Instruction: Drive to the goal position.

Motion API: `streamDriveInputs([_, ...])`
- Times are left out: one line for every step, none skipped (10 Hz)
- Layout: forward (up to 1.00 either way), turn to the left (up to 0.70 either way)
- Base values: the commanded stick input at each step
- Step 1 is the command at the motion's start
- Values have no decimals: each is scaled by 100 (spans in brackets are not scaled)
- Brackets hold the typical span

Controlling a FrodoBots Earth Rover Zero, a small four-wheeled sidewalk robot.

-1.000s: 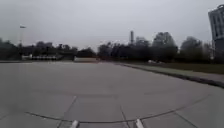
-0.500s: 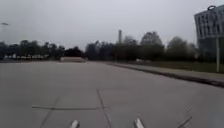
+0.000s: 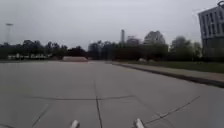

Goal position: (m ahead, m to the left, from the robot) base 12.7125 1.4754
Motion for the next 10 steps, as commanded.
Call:
streamDriveInputs([100, 2])
streamDriveInputs([100, 2])
streamDriveInputs([100, 2])
streamDriveInputs([100, 2])
streamDriveInputs([100, 2])
streamDriveInputs([100, 2])
streamDriveInputs([100, 2])
streamDriveInputs([100, 2])
streamDriveInputs([100, 2])
streamDriveInputs([100, 2])
